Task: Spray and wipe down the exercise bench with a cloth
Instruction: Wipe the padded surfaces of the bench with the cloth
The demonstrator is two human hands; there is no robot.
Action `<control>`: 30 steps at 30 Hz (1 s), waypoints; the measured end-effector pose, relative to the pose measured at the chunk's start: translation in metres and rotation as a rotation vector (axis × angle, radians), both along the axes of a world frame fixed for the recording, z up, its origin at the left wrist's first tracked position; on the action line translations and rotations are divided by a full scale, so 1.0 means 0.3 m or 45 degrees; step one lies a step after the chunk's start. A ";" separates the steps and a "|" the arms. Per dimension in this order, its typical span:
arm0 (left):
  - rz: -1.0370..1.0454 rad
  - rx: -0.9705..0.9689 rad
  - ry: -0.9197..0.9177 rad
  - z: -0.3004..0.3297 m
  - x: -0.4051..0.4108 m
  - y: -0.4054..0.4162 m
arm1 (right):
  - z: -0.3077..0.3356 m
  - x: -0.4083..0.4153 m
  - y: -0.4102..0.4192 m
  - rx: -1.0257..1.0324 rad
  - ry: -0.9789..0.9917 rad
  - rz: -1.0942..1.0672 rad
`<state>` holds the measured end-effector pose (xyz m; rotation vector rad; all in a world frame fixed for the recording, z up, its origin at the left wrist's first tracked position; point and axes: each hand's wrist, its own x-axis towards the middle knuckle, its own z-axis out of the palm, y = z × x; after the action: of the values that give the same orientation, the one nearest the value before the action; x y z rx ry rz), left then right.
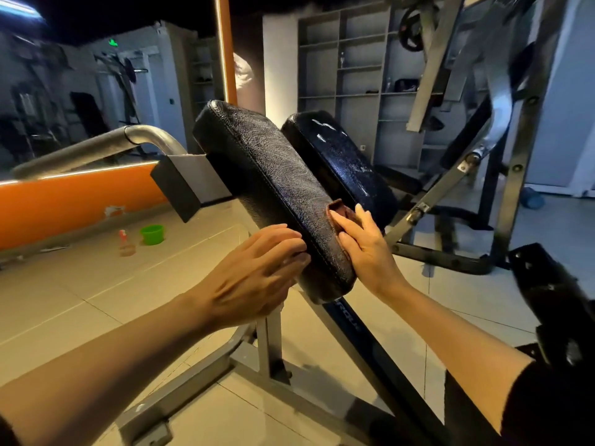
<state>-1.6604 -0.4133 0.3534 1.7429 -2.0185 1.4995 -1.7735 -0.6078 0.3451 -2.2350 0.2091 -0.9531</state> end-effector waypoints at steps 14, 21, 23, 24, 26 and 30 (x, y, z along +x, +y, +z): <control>-0.033 0.103 -0.127 0.150 0.061 0.025 | 0.101 0.069 0.095 -0.332 -0.159 0.374; 0.133 0.150 -0.227 0.343 0.142 0.102 | 0.212 0.180 0.070 -0.160 -0.161 0.231; 0.191 0.138 -0.184 0.387 0.175 0.116 | 0.232 0.201 0.119 -0.326 -0.245 0.386; 0.213 0.129 -0.150 0.406 0.189 0.117 | 0.239 0.218 0.112 -0.383 -0.249 0.436; 0.241 0.116 -0.051 0.432 0.213 0.114 | 0.276 0.266 0.062 -0.306 -0.202 0.371; 0.253 0.074 0.118 0.438 0.240 0.105 | 0.358 0.334 0.101 -0.194 -0.201 0.290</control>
<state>-1.5883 -0.3818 0.4849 2.0481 -1.9114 1.3934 -1.6732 -0.5774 0.4524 -2.2473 -0.1912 -1.0426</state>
